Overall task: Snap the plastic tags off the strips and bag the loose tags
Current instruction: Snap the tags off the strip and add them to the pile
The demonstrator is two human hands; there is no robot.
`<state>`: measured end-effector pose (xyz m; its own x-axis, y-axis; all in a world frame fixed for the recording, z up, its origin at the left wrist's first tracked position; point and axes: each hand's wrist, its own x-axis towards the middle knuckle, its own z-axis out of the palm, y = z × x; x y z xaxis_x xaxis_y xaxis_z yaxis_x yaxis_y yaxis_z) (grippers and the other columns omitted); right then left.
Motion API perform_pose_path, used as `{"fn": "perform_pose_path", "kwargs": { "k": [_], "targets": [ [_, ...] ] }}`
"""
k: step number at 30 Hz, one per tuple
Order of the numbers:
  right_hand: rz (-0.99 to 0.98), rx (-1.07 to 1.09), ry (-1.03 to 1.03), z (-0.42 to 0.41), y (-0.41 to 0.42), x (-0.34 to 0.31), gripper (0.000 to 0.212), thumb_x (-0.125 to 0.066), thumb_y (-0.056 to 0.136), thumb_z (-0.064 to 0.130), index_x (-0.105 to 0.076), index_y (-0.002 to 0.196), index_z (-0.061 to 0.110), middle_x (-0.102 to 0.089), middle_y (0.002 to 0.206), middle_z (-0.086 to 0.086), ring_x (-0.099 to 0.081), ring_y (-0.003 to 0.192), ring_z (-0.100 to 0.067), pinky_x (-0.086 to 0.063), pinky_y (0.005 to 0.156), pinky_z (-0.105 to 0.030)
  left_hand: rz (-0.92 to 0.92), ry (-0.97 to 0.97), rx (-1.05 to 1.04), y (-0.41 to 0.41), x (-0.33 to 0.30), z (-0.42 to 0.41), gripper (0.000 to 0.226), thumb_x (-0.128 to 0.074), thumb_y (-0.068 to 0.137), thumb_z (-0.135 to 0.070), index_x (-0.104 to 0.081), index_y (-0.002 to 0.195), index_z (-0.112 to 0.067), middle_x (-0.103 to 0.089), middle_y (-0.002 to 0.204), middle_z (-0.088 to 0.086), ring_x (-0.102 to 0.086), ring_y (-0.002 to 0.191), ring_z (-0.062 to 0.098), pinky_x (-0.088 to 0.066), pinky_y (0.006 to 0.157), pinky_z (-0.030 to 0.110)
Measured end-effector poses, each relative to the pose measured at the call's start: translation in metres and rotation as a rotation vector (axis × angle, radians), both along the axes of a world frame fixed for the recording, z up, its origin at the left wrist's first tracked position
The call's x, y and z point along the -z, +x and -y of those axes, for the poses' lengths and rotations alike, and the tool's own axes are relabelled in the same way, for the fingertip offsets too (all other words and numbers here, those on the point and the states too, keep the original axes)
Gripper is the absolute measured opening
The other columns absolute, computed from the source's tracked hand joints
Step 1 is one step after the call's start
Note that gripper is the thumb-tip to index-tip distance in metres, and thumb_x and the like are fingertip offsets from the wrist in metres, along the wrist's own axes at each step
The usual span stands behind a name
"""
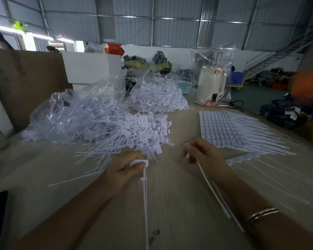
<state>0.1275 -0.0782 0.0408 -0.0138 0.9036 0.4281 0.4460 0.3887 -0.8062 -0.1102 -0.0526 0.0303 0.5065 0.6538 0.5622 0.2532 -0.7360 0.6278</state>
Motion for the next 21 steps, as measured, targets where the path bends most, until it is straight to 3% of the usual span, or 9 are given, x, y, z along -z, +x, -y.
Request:
{"fn": "perform_pose_path", "kwargs": {
  "k": [3,5,8,12,14,17,21],
  "targets": [
    [0.259,0.039,0.027,0.004,0.001,0.006,0.013,-0.062,0.087,0.026,-0.056,0.084,0.037,-0.06,0.075,0.011,-0.056,0.072,0.001,-0.044,0.063,-0.008,-0.264,0.144,-0.254,-0.003,0.005,-0.002,0.044,-0.032,0.08,-0.048,-0.062,0.075,-0.016,-0.057,0.082,-0.014,-0.051,0.089,0.013,-0.027,0.077,0.034],
    [0.364,-0.022,0.021,0.003,-0.016,0.01,0.021,-0.065,0.083,0.032,-0.048,0.086,0.044,-0.056,0.081,0.016,-0.054,0.079,0.006,-0.044,0.064,-0.006,-0.434,0.295,-0.443,0.002,0.005,0.0,0.049,-0.027,0.078,-0.053,-0.069,0.086,-0.027,-0.058,0.096,-0.019,-0.049,0.099,0.01,-0.016,0.076,0.03],
    [0.401,-0.099,0.101,0.001,-0.039,0.012,0.032,-0.067,0.08,0.036,-0.042,0.1,0.04,-0.051,0.085,0.019,-0.052,0.078,0.007,-0.042,0.06,-0.01,-0.312,0.317,-0.492,0.015,0.0,0.007,0.044,-0.034,0.079,-0.049,-0.07,0.096,-0.032,-0.059,0.101,-0.016,-0.049,0.1,0.009,-0.018,0.077,0.029],
    [0.364,-0.171,0.213,0.004,-0.051,0.01,0.033,-0.07,0.081,0.024,-0.05,0.106,0.018,-0.053,0.094,0.009,-0.051,0.081,0.001,-0.042,0.069,-0.015,-0.233,0.12,-0.376,0.03,-0.001,0.008,0.047,-0.032,0.071,-0.062,-0.064,0.075,-0.029,-0.053,0.079,-0.02,-0.047,0.093,0.01,-0.033,0.087,0.039],
    [0.345,-0.198,0.169,0.005,-0.046,0.006,0.031,-0.071,0.08,0.025,-0.05,0.102,0.022,-0.055,0.096,0.01,-0.052,0.086,0.003,-0.042,0.073,-0.014,-0.193,0.038,-0.357,0.03,0.0,0.005,0.03,-0.034,0.068,-0.061,-0.05,0.064,-0.036,-0.049,0.067,-0.02,-0.046,0.087,0.008,-0.033,0.086,0.036],
    [0.463,-0.149,0.106,0.005,-0.029,0.003,0.028,-0.067,0.081,0.037,-0.054,0.102,0.023,-0.058,0.098,0.011,-0.054,0.087,-0.003,-0.045,0.073,-0.025,-0.128,-0.002,-0.386,0.021,0.004,-0.001,0.02,-0.043,0.074,-0.047,-0.052,0.065,-0.031,-0.05,0.065,-0.017,-0.044,0.081,-0.003,-0.025,0.081,0.03],
    [0.562,-0.061,0.164,0.002,-0.025,0.005,0.02,-0.064,0.085,0.034,-0.06,0.101,0.023,-0.06,0.093,0.008,-0.054,0.082,-0.006,-0.045,0.072,-0.028,-0.188,0.031,-0.334,0.02,0.006,-0.002,0.029,-0.033,0.07,-0.064,-0.046,0.064,-0.039,-0.053,0.072,-0.018,-0.042,0.086,-0.004,-0.021,0.079,0.028]
  ]
}}
